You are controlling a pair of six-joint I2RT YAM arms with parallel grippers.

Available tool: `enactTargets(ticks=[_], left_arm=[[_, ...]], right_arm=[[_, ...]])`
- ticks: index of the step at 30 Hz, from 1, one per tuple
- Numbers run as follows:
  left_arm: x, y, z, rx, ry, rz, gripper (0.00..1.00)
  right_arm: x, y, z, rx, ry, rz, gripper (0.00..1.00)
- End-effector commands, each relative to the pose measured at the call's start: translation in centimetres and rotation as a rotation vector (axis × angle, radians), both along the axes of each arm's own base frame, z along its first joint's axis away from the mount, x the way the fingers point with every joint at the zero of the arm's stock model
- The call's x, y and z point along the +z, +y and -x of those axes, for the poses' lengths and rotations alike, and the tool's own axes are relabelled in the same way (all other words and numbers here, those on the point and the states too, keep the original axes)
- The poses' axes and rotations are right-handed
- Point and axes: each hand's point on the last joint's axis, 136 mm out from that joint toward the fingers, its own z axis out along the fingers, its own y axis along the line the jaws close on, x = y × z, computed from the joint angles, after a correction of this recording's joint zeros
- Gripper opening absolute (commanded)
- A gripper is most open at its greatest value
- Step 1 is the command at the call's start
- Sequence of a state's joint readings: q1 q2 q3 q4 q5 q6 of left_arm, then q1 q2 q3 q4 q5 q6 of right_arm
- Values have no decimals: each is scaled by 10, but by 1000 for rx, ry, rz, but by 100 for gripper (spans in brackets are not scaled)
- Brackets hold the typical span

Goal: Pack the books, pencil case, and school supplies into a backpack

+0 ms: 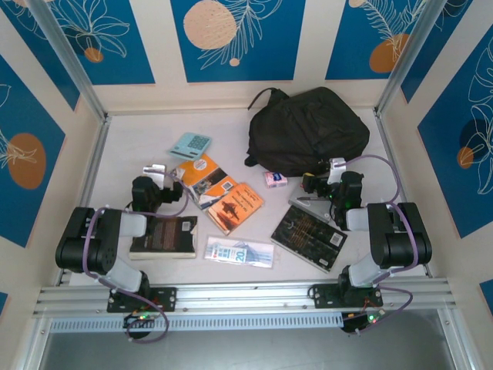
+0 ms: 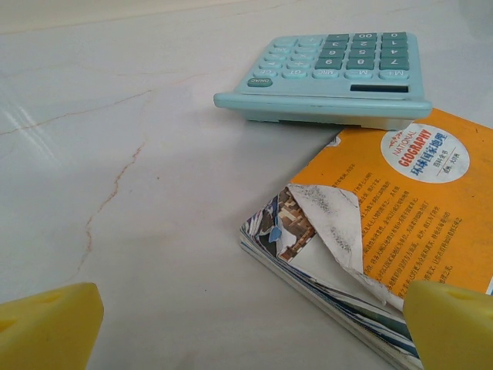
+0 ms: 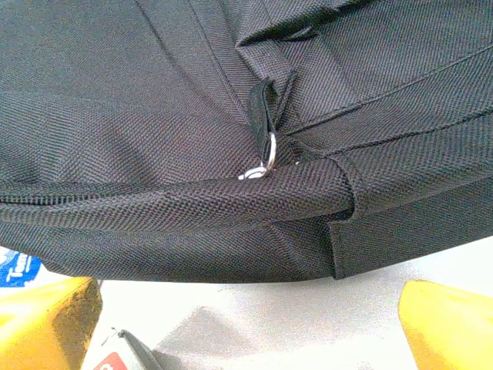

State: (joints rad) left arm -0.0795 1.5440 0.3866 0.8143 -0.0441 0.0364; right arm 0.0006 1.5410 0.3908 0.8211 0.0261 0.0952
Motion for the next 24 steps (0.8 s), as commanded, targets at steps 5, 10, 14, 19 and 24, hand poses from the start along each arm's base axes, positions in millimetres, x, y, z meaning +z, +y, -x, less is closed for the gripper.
enactTargets(ticks=[5,10,14,19,24], left_arm=[[13,1,-7,-13,-35,0,100],[13,1,-8,-13,-34,1,100],[12,1,-8,-14,-34,1,100],[13,1,-8,-15,-34,2,100],[25,-1,-3,-30,-50,-2,100]], right_arm=[[14,-1,-7,3,-46,17,99],[13,-1,-7,3,-44,18,99],[13,0,-7,6,-40,15,99],[14,0,-7,4,-43,16,99],[14,0,-6,1,-52,20,99]])
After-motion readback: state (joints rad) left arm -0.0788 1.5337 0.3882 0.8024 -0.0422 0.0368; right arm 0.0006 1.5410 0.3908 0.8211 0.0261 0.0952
